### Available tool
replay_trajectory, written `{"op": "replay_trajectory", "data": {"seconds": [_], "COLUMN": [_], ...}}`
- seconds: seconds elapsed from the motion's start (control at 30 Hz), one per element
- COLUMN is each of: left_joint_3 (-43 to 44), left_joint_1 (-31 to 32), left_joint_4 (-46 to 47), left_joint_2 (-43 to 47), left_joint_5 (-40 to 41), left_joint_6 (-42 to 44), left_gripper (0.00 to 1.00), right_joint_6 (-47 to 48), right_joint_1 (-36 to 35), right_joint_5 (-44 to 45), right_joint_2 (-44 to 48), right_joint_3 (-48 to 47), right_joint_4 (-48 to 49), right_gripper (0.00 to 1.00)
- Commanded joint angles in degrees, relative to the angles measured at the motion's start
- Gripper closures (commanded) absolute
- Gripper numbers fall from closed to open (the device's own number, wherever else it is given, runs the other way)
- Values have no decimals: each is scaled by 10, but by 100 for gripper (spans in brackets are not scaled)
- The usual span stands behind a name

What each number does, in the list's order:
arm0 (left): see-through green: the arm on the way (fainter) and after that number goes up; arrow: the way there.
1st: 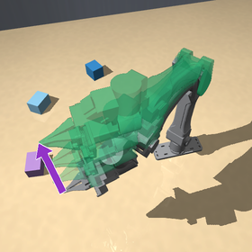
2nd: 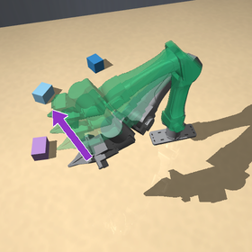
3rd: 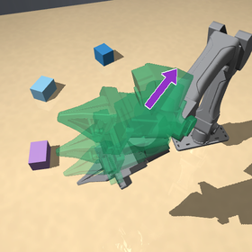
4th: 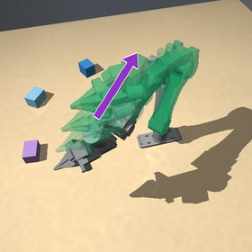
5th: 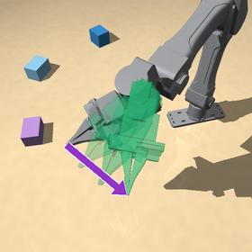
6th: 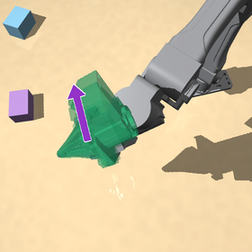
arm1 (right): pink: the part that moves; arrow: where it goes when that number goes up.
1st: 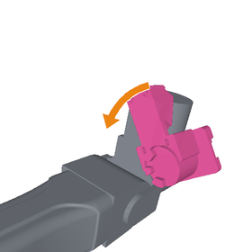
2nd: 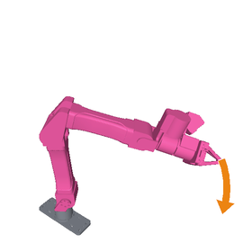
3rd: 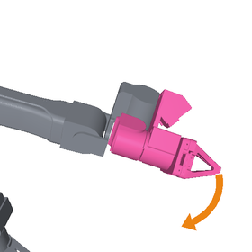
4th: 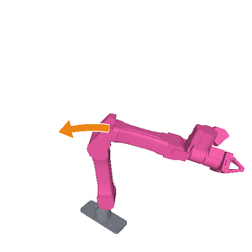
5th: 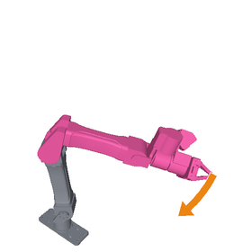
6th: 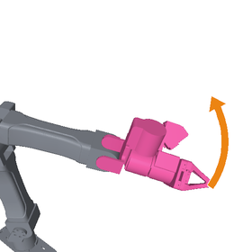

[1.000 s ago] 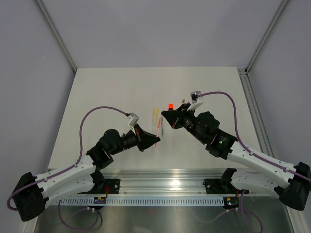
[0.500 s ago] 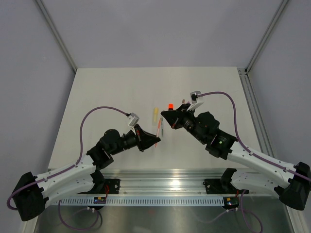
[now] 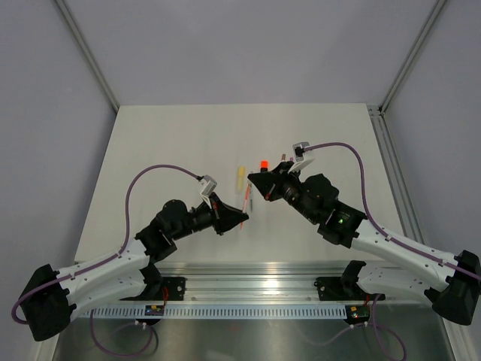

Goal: Insert the pens into the pen caps
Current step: Insert the pen cap onto the pen.

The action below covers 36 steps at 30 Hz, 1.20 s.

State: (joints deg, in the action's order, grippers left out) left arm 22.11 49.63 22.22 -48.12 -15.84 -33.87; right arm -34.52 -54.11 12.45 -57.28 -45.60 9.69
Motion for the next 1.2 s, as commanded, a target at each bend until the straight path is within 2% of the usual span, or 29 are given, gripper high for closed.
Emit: {"op": "replay_trajectory", "data": {"seconds": [0.0,0.5,0.83,1.17], "left_joint_3": [9,8,8,10], "left_joint_1": [3,3,4,6], "left_joint_4": [27,29,29,33], "left_joint_2": [6,7,10,4], "left_joint_5": [12,10,6,-1], "left_joint_6": [16,16,17,17], "left_gripper": [100,100,100,100], "right_joint_6": [-3,2,31,57], "right_joint_1": [-6,-9,-8,-9], "right_joint_5": [0,6,28,13], "right_joint_2": [6,3,-8,-28], "right_joint_3": [5,14,-12,-41], "right_joint_4": [17,6,-27,-37], "right_gripper": [100,100,100,100]}}
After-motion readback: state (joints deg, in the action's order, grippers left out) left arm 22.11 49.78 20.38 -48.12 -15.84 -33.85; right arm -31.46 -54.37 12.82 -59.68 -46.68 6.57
